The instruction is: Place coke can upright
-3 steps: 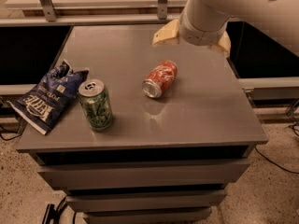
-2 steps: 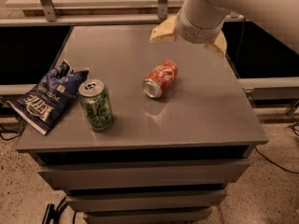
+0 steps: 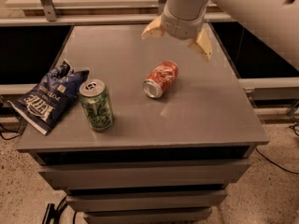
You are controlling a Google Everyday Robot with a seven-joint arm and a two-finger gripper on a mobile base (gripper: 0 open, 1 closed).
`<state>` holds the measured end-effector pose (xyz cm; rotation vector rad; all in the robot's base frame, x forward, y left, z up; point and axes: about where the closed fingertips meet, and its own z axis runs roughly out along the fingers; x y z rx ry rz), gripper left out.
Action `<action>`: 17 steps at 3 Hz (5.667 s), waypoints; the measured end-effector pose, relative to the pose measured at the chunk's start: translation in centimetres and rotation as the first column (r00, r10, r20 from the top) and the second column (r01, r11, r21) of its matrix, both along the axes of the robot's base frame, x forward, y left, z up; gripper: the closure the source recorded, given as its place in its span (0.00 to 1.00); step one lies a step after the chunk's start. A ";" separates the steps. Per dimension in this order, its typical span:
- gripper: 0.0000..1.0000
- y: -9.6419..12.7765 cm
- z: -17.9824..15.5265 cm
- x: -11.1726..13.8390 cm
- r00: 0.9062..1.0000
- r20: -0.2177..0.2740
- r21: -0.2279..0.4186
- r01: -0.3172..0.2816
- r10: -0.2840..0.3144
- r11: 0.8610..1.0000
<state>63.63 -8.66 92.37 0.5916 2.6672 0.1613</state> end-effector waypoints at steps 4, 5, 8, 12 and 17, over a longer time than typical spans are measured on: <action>0.00 0.3 -2.8 -0.5 0.988 -0.099 -0.019 0.117 -0.118 0.993; 0.00 0.7 -4.7 -0.1 0.975 -0.146 -0.023 0.168 -0.170 0.986; 0.00 1.0 -9.0 0.1 0.939 -0.263 0.002 0.229 -0.220 0.973; 0.17 3.0 -9.7 -0.6 0.945 -0.288 0.060 0.177 -0.153 0.982; 0.80 3.0 -9.1 -0.3 0.947 -0.283 0.059 0.174 -0.151 0.983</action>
Offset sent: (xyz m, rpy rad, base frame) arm -0.0084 -0.0013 -0.0046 -0.0117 0.0603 -0.0219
